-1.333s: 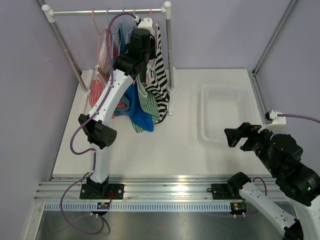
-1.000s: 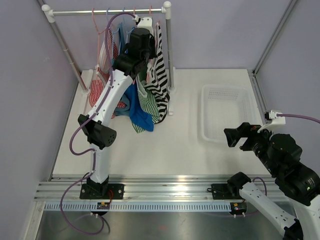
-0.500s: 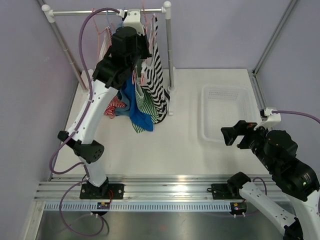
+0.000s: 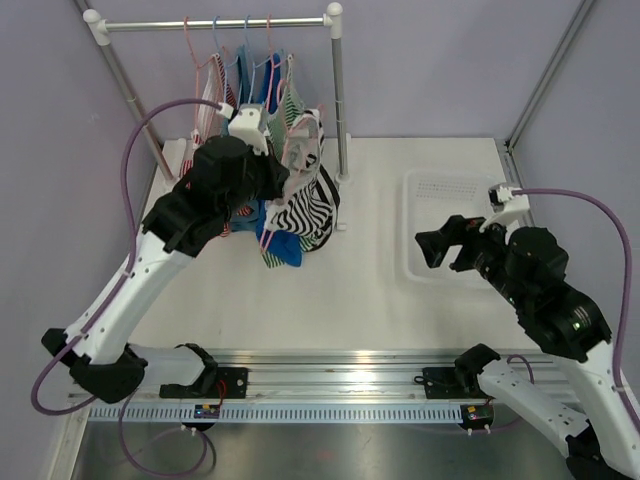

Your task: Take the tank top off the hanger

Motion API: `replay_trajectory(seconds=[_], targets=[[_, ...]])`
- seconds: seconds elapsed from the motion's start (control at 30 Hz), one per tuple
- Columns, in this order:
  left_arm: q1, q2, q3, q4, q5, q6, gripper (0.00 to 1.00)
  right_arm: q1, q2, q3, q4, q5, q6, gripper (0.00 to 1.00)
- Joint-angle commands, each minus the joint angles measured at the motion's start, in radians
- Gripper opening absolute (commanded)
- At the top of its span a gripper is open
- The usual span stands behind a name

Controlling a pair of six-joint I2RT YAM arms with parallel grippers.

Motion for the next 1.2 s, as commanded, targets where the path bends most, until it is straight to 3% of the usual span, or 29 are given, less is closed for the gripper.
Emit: replay_trajectory(seconds=[0.0, 0.27, 0.53, 0.67, 0.77, 0.93, 1.1, 1.13, 1.17], targets=[[-0.065, -0.165, -0.123, 0.148, 0.161, -0.02, 0.0, 0.006, 0.118, 0.033, 0.246, -0.205, -0.039, 0.91], [-0.186, -0.466, -0.454, 0.238, 0.27, -0.091, 0.0, 0.006, 0.369, 0.045, 0.499, -0.359, -0.054, 0.89], [-0.215, -0.564, -0.55, 0.211, 0.288, -0.155, 0.0, 0.015, 0.457, 0.034, 0.618, -0.521, -0.043, 0.81], [-0.221, -0.578, -0.554, 0.203, 0.294, -0.165, 0.0, 0.039, 0.495, 0.044, 0.618, -0.473, -0.071, 0.8], [-0.225, -0.587, -0.553, 0.203, 0.297, -0.168, 0.0, 0.072, 0.54, 0.068, 0.587, -0.406, -0.108, 0.67], [-0.226, -0.582, -0.541, 0.19, 0.294, -0.168, 0.0, 0.119, 0.56, 0.086, 0.567, -0.262, -0.157, 0.61], [-0.226, -0.57, -0.522, 0.16, 0.281, -0.157, 0.0, 0.129, 0.566, 0.09, 0.573, -0.165, -0.171, 0.13], [-0.226, -0.572, -0.519, 0.151, 0.27, -0.154, 0.0, 0.129, 0.567, 0.093, 0.567, -0.144, -0.174, 0.12], [-0.226, -0.573, -0.518, 0.145, 0.262, -0.151, 0.0, 0.129, 0.567, 0.094, 0.564, -0.081, -0.174, 0.05]])
